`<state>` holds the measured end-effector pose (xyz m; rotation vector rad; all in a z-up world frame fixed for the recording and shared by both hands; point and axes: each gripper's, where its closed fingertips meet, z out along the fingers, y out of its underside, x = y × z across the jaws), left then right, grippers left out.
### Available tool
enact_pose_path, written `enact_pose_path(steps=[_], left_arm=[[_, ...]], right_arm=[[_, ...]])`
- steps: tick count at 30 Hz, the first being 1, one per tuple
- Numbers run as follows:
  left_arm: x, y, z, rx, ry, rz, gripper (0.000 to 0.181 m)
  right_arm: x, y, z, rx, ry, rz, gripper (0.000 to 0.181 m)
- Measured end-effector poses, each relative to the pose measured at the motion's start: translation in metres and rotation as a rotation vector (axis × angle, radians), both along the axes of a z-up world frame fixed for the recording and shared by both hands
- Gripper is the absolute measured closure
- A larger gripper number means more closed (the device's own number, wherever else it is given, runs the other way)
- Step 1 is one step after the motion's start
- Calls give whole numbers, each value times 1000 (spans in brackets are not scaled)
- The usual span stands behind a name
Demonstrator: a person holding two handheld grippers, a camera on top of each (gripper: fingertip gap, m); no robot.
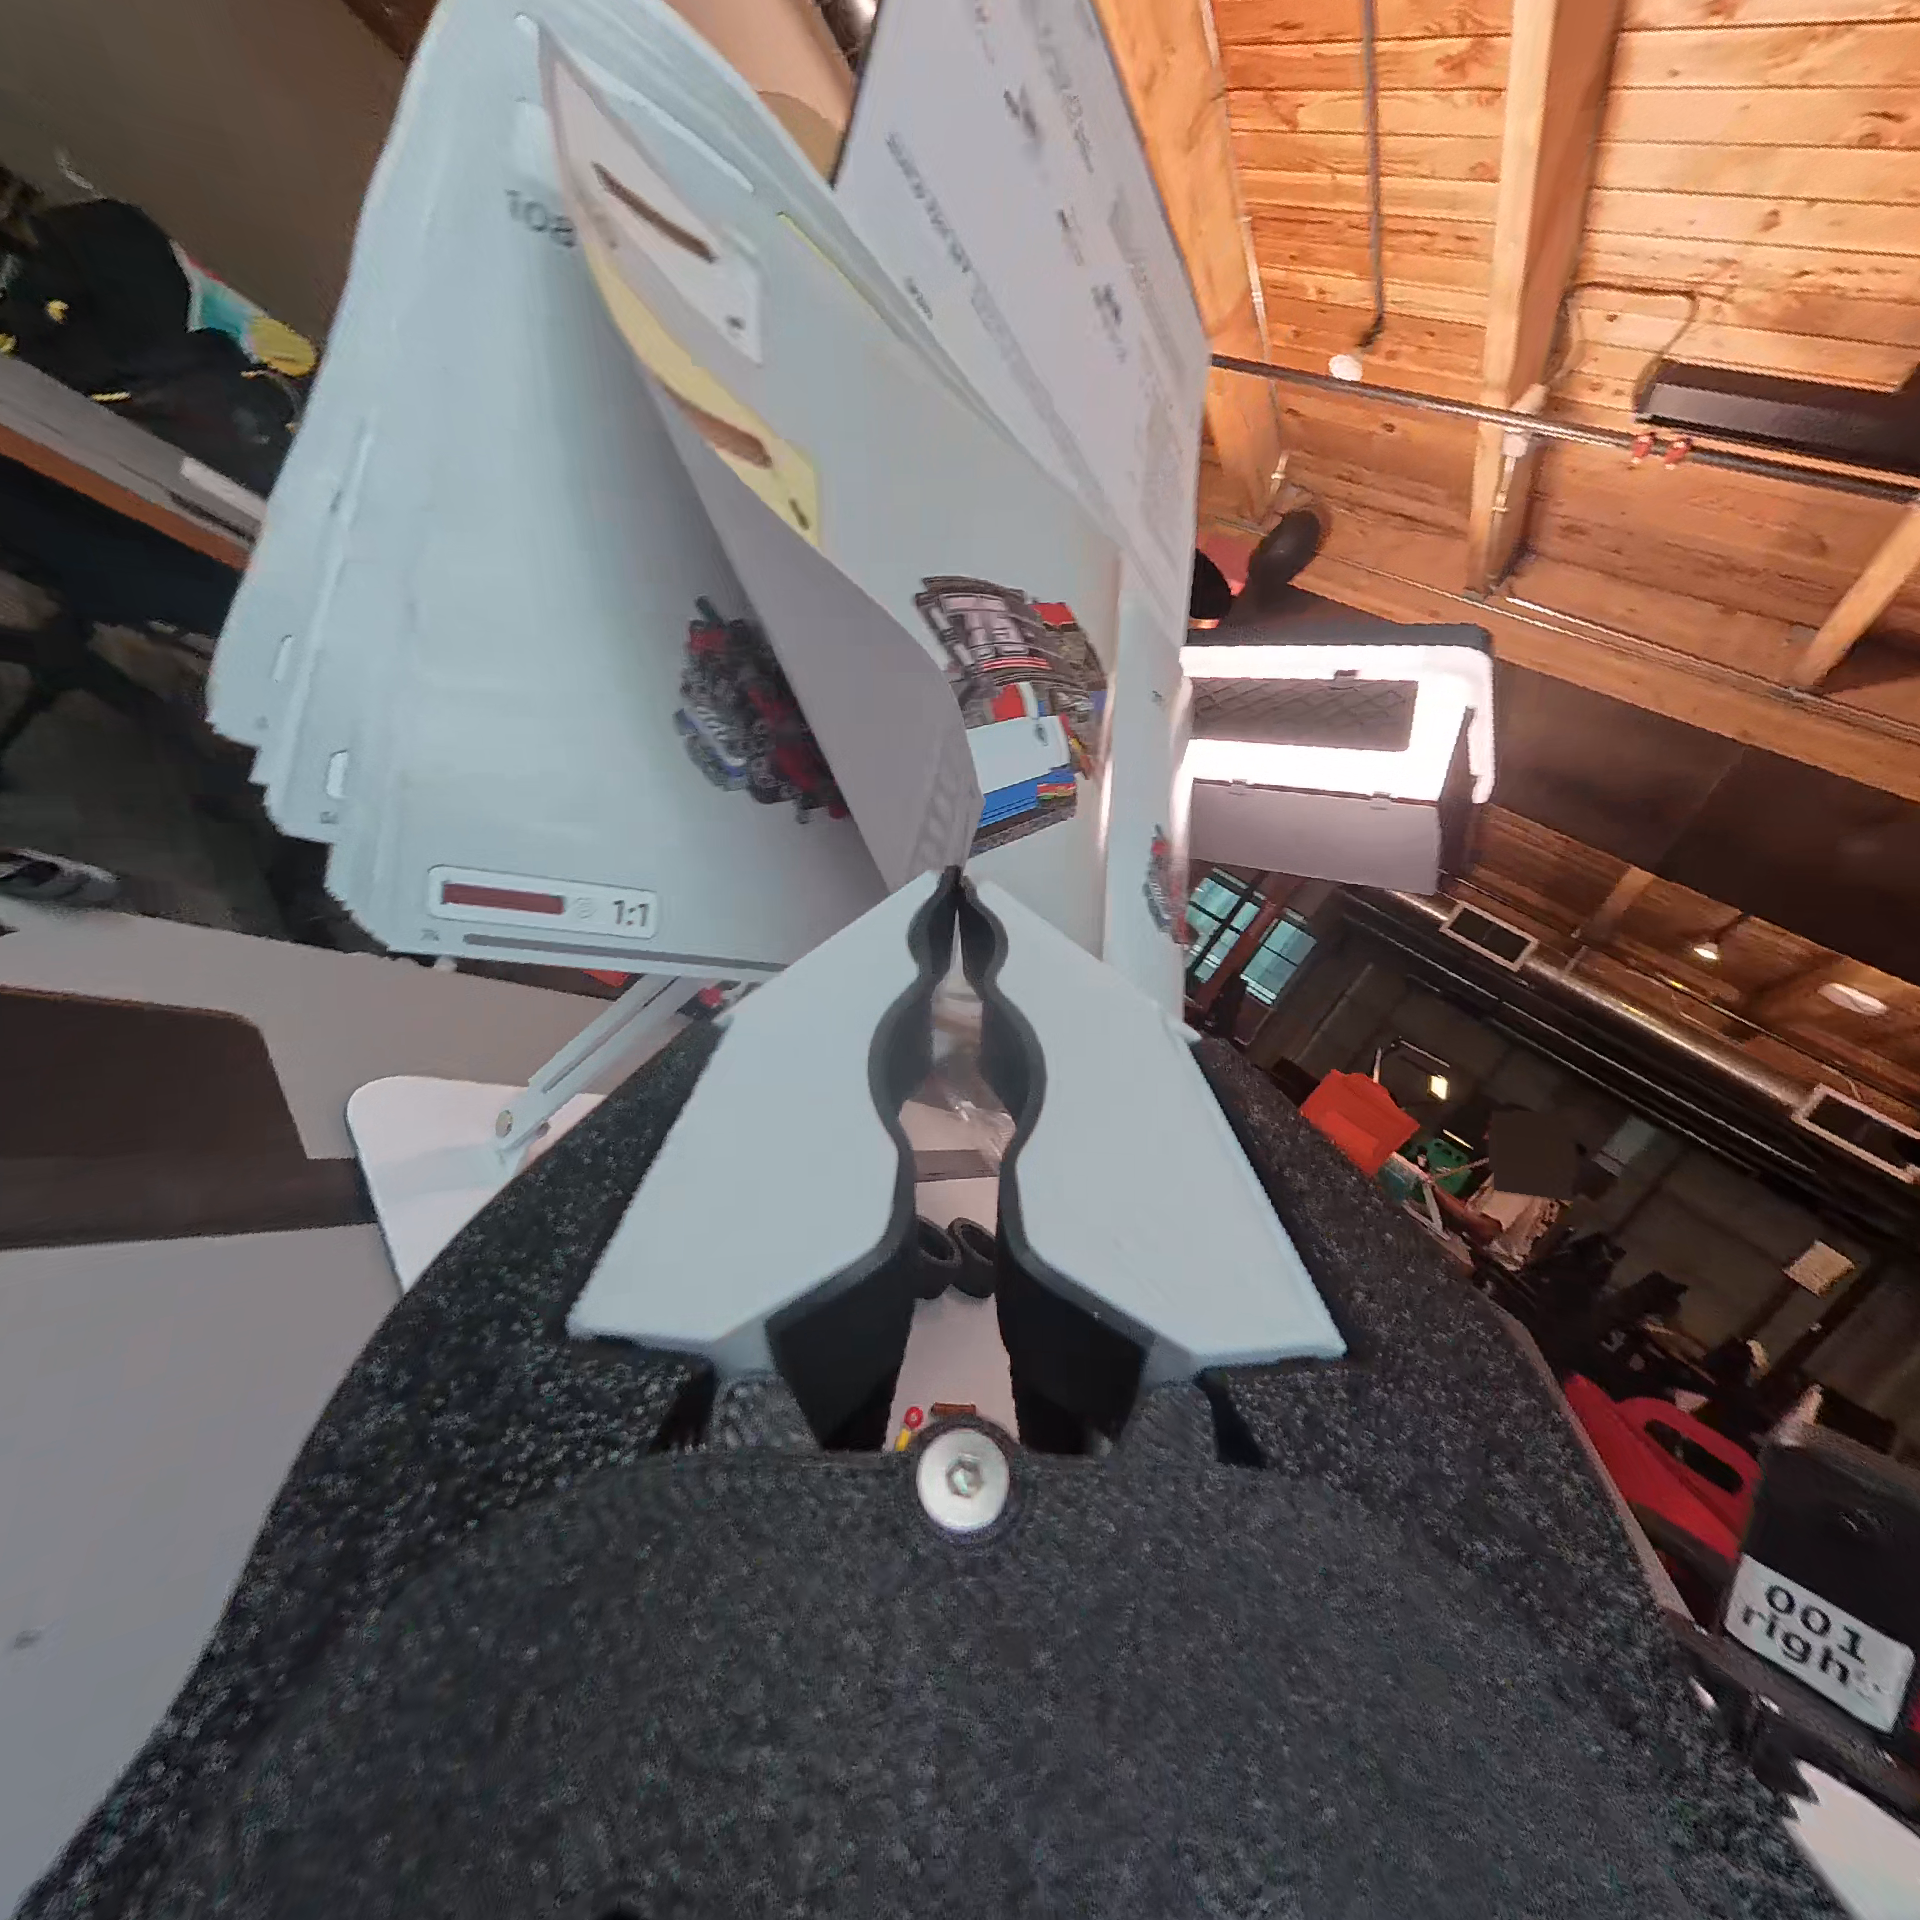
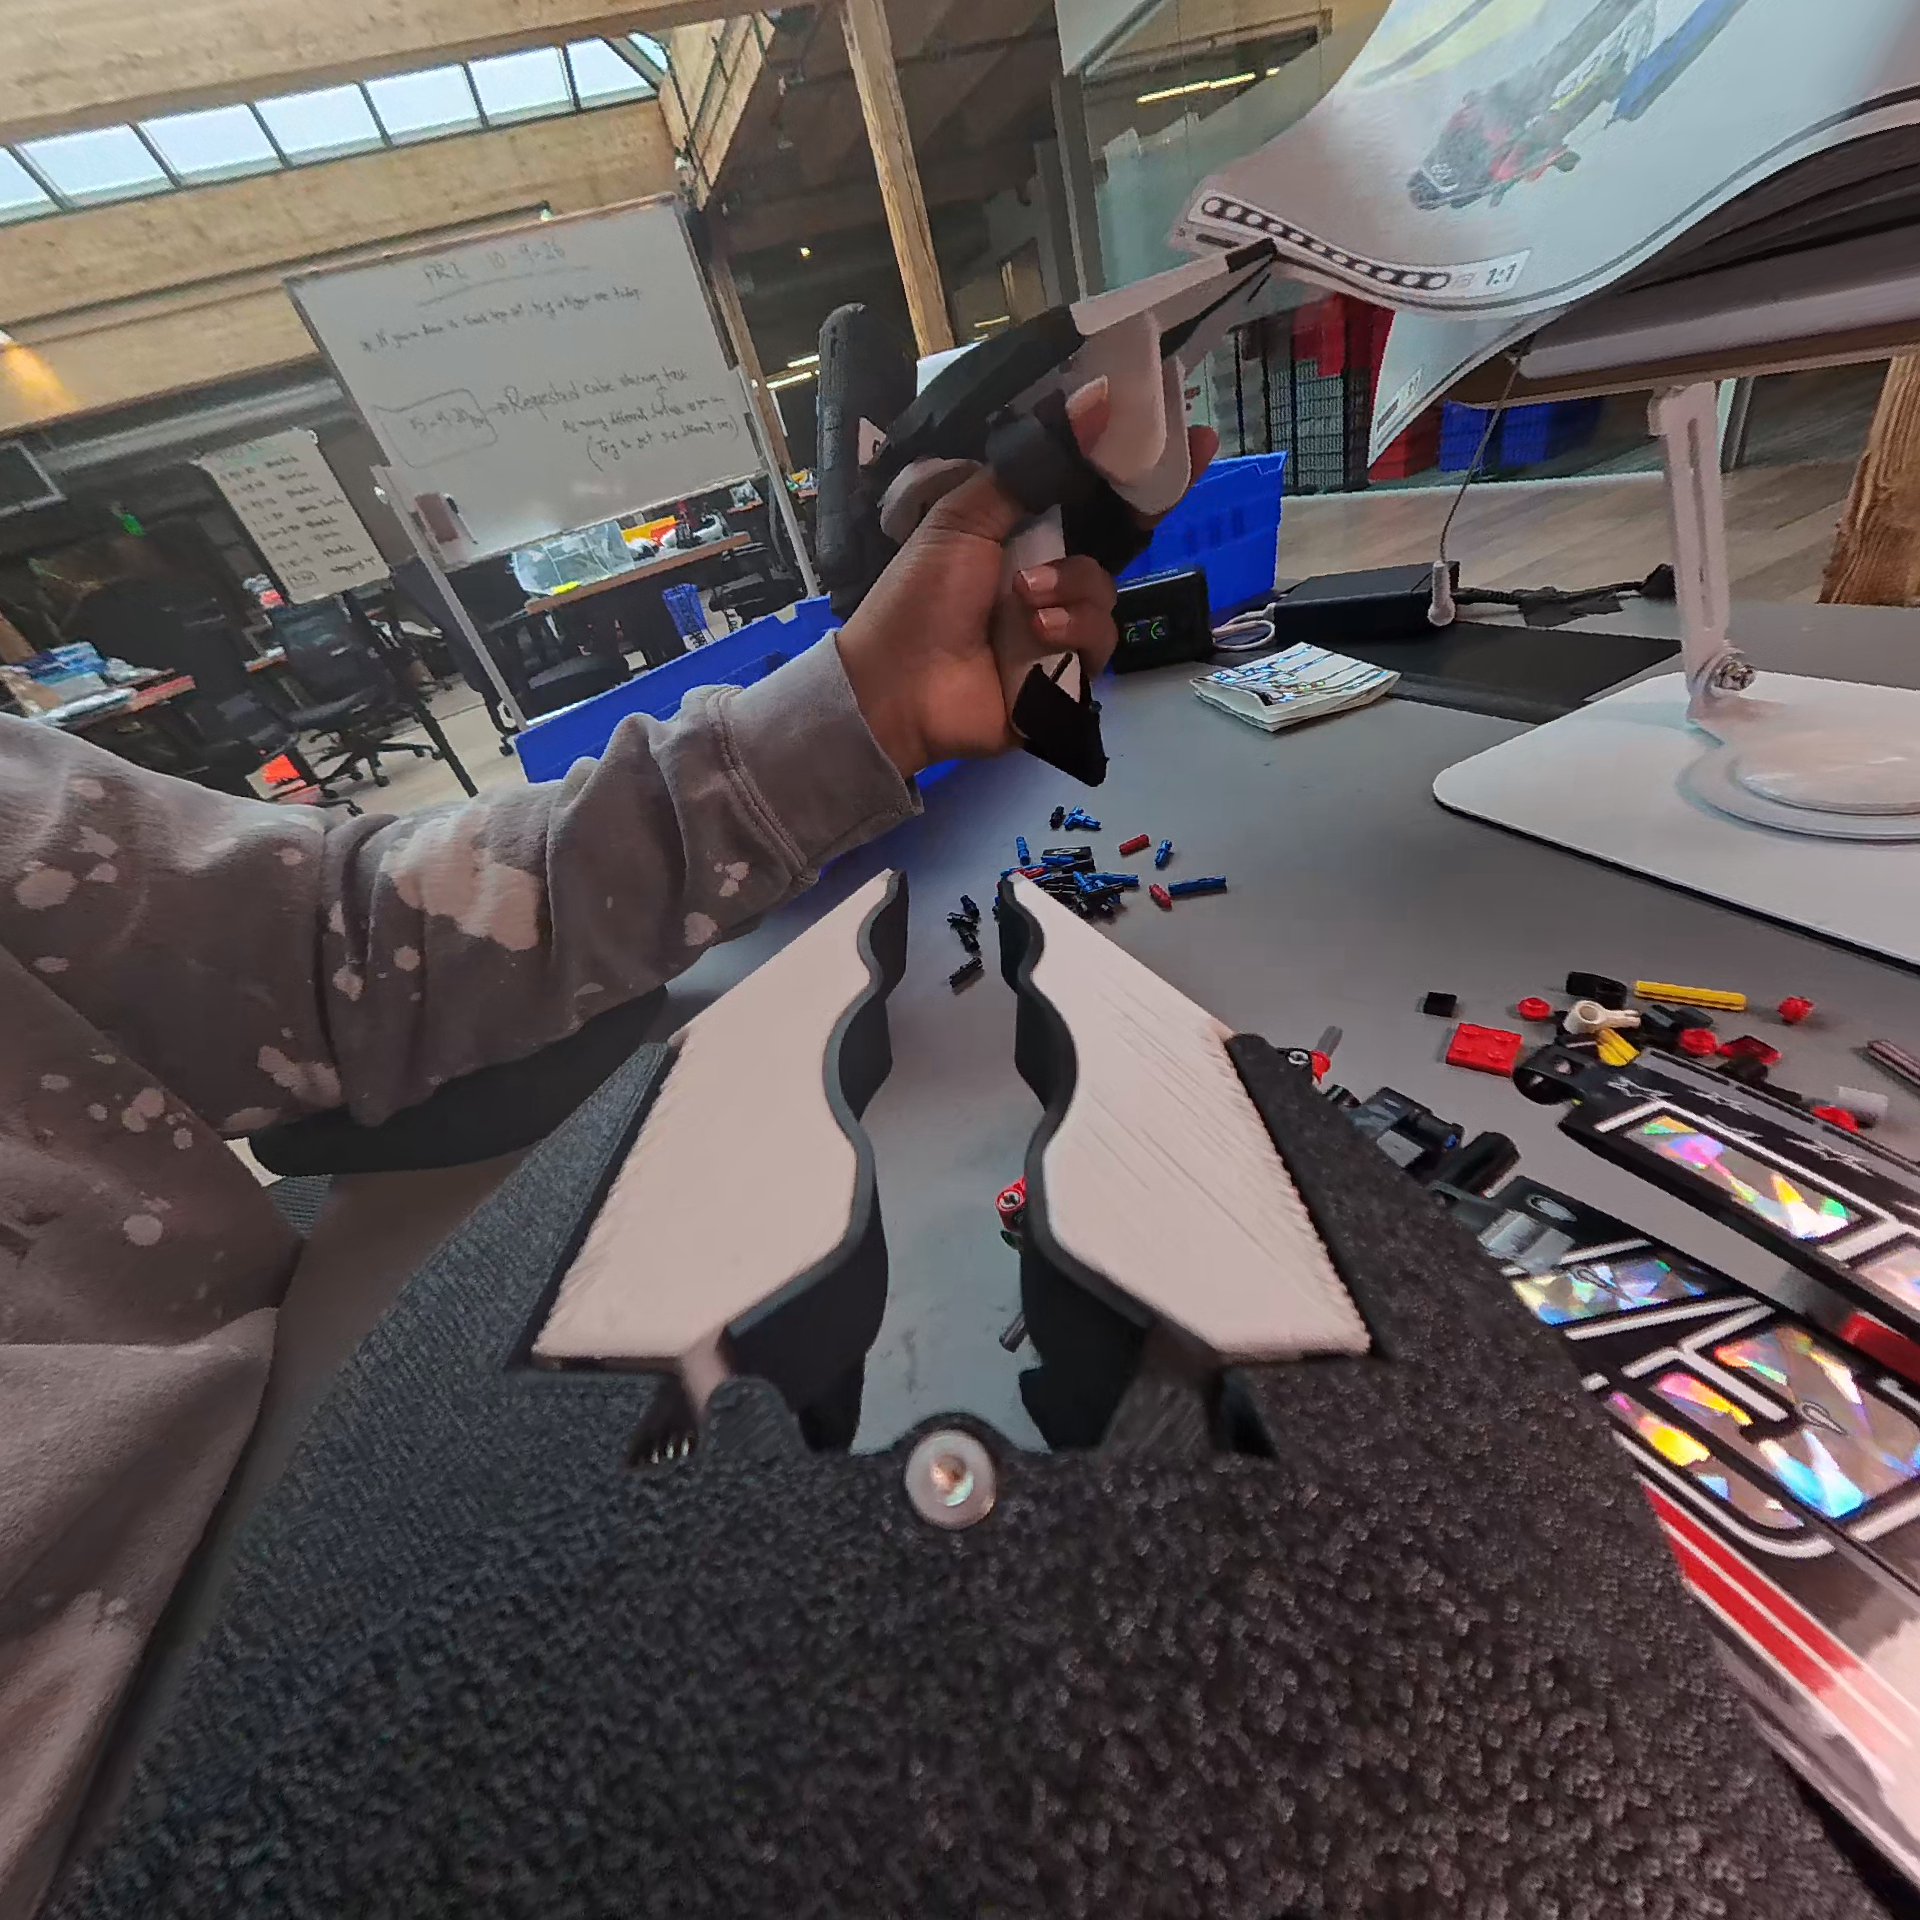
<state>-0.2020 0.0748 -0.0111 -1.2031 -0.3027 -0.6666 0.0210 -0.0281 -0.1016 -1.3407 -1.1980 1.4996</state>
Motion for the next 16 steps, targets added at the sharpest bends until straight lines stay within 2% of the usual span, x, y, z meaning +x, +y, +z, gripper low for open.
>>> enact_pose_path(steps=[4, 8, 10, 13, 16], left_arm=[[27, -14, 22, 117, 109, -108, 181], [62, -22, 36, 172, 242, -200, 181], [82, -23, 38, 167, 341, -207, 181], [114, -21, 35, 137, 539, -187, 181], [142, -20, 30, 128, 686, -178, 181]], right_arm=[[-4, -4, 17, 57, 16, -6, 165], [-21, 24, 41, 430, -68, -185, 150], [-31, 33, 69, 551, -48, -228, 143], [-44, 37, 118, 504, 47, -244, 137], [-57, 50, 145, 428, 77, -287, 128]])
